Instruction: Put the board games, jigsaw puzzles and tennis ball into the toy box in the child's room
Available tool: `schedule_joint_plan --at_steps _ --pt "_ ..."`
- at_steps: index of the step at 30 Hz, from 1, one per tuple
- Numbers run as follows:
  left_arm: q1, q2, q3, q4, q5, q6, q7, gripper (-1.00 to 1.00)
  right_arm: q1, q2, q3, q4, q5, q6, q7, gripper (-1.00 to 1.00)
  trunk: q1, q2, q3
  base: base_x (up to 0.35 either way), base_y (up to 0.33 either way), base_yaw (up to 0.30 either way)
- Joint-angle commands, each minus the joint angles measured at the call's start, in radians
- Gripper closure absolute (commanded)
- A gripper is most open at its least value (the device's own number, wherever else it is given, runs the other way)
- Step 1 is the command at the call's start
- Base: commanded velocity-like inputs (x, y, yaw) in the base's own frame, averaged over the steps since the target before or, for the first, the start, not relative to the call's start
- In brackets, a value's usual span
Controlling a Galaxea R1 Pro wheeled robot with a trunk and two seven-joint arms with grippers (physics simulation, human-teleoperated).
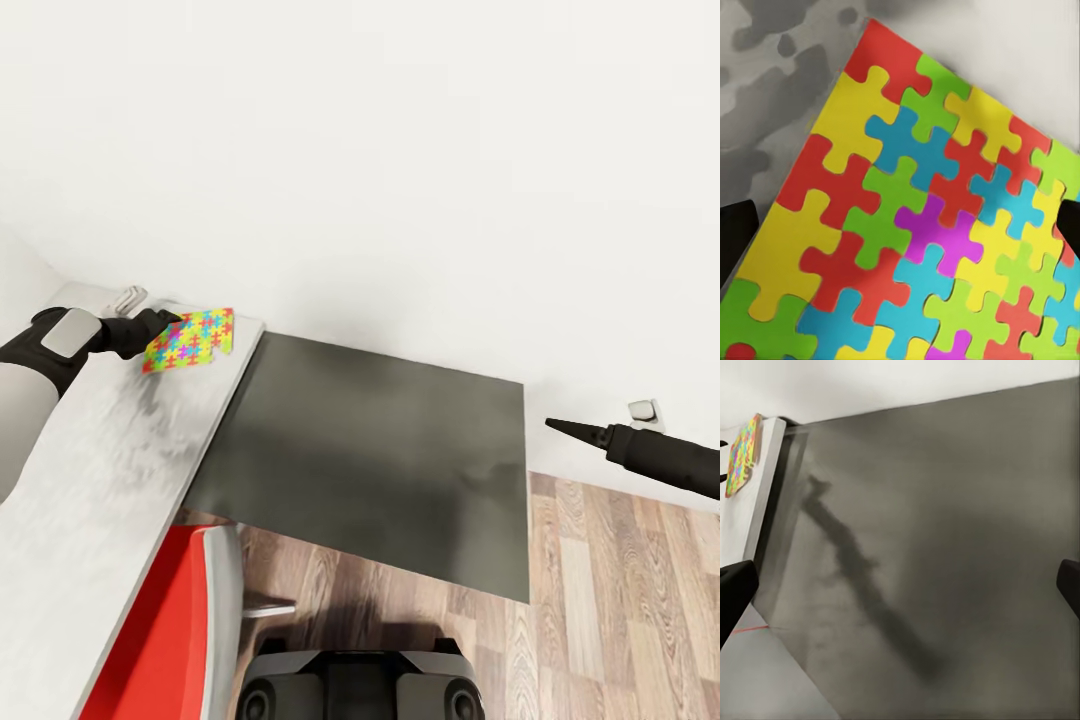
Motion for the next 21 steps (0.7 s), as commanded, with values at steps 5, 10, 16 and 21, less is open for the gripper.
schedule_joint_plan --at_steps 5,10,16,21 --pt "0.000 0.001 -0.007 -0.003 0.010 0.003 0.006 -1.00 -0.001 0.000 -0.001 0.000 0.007 0.004 0.008 -1.00 0.001 -0.002 -0.001 0.000 0.000 -0.043" --pt "0.000 0.001 -0.007 -0.003 0.009 0.003 0.007 -1.00 -0.001 0.000 -0.001 0.000 0.007 0.004 0.008 -1.00 0.001 -0.002 -0.001 0.000 0.000 -0.018" --pt "0.000 0.002 -0.006 -0.003 0.008 0.002 0.008 -1.00 -0.001 0.000 -0.001 0.000 0.007 0.004 0.008 -1.00 0.001 -0.002 -0.001 0.000 0.000 -0.007" --pt "0.000 0.002 -0.006 -0.003 0.008 0.002 0.008 -1.00 -0.001 0.000 -0.001 0.000 0.007 0.004 0.008 -1.00 0.001 -0.002 -0.001 0.000 0.000 -0.003"
